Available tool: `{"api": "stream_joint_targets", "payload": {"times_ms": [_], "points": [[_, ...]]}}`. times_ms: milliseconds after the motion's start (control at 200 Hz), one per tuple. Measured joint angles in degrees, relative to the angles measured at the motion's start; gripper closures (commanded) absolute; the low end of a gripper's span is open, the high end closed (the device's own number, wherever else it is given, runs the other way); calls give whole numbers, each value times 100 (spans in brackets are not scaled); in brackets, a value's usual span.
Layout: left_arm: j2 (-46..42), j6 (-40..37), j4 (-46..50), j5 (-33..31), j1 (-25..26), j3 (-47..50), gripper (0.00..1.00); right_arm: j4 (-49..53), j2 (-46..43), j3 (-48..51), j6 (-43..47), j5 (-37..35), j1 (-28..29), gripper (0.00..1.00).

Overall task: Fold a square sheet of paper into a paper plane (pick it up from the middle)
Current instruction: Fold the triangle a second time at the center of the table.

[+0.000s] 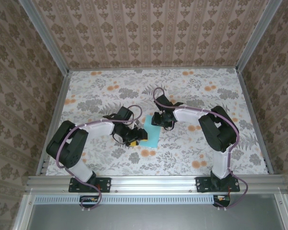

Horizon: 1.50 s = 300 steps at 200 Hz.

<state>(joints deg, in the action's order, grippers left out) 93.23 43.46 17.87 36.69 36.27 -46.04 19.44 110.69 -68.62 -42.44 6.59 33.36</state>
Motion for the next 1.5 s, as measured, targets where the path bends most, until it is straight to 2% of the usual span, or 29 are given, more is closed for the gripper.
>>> {"api": "stream_joint_targets", "payload": {"times_ms": [420,930,1150,1360,1500], "points": [[68,-13,-90,107,111,-55,38,-26,-13,28,0,15,0,62],[-68,59,-800,365,120,-107,43,-111,-52,98,0,63,-33,63],[-46,162,-1351,479,120,-127,43,-289,-118,251,2,291,-127,65],[170,219,-1670,514,120,-131,48,-457,-190,374,4,511,-208,65],[256,247,-1781,511,120,-131,50,-682,-297,562,15,852,-330,60]]}}
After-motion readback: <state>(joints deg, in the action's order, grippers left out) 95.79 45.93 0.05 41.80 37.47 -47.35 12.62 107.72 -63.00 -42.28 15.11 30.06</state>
